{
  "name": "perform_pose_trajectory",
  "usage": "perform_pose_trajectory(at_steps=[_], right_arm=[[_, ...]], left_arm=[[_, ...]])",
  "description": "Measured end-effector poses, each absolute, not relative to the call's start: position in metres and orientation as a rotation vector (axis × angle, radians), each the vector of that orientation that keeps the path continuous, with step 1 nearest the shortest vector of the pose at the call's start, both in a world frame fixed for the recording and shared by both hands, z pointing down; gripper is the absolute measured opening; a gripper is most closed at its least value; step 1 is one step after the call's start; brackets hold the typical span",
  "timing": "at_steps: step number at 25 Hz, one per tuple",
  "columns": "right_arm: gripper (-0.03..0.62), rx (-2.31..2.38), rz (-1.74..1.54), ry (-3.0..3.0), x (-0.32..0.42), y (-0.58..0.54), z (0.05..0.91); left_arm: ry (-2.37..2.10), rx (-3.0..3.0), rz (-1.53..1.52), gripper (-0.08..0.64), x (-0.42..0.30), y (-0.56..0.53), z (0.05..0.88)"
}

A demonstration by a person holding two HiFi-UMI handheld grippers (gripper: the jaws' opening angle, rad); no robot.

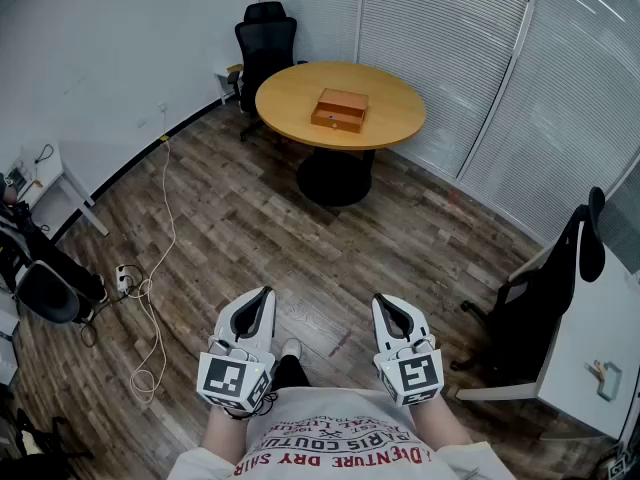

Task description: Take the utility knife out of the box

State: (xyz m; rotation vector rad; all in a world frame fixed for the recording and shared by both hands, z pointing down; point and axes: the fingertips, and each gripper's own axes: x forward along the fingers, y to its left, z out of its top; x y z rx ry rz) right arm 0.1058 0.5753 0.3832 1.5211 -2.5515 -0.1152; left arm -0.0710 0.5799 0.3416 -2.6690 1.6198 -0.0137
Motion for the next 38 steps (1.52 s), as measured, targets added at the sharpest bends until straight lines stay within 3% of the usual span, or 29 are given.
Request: perform_pose_trajectory(at_steps=[19,38], right_arm=[[0.008,1.486,0.050,-2.535,0.096,0.546,0.421],[0.008,1.661,0.119,-2.359,0.029,0.334,0.420]], left_arm=[[1.672,-2.737,-0.090,-0.006,-0.085,0.551,0.379],[1.516,-2.832,-0.061,-0.006,-0.170,0.317,0.360]])
